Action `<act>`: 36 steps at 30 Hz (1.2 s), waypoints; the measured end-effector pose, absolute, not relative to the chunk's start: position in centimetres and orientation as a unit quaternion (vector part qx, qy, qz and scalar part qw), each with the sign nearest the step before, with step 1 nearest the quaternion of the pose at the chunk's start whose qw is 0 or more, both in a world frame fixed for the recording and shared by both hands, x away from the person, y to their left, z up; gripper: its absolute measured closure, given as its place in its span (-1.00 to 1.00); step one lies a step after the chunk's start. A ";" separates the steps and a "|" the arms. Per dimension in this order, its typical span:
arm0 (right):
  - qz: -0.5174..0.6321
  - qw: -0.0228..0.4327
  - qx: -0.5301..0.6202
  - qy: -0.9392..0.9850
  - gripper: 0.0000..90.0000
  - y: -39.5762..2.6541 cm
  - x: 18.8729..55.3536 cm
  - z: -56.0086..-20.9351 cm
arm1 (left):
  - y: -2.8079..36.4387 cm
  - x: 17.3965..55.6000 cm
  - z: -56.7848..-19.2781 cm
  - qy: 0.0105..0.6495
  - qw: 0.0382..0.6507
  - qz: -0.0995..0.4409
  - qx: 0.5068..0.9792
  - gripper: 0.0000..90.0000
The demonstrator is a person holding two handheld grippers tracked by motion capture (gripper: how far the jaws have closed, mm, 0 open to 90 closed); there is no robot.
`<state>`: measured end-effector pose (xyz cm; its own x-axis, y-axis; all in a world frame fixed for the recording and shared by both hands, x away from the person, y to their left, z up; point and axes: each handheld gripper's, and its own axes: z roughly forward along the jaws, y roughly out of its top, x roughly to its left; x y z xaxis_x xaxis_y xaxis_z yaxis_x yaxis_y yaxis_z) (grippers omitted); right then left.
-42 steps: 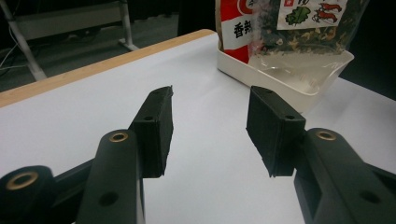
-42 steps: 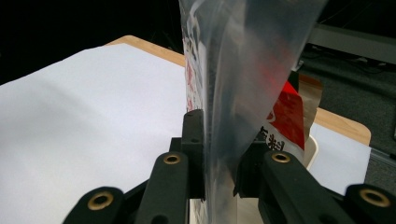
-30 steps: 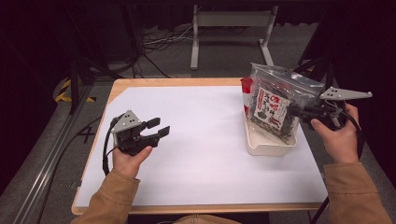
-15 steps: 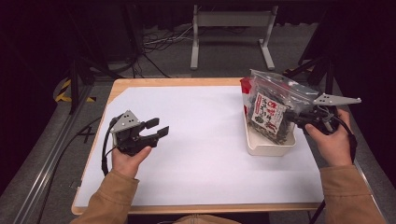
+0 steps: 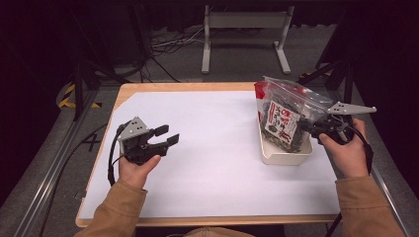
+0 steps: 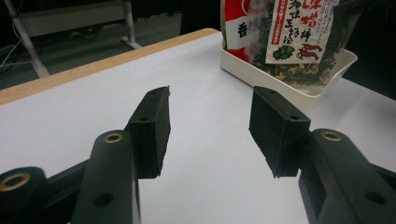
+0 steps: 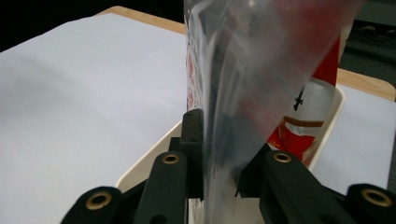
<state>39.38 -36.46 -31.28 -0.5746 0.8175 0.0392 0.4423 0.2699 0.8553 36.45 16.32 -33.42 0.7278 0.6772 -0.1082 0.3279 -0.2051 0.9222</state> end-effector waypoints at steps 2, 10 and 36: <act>0.451 0.208 0.415 0.762 0.69 -36.7 39.4 -31.3 | 16.4 36.5 -33.4 0.331 0.537 0.162 0.759 0.08; 0.488 0.202 0.429 0.733 0.16 -37.7 39.0 -31.7 | 16.4 36.4 -33.4 0.330 0.537 0.161 0.759 0.07; 0.493 0.233 0.393 0.740 -0.09 -37.2 32.3 -31.9 | 19.2 33.5 -33.3 0.332 0.537 0.173 0.755 0.01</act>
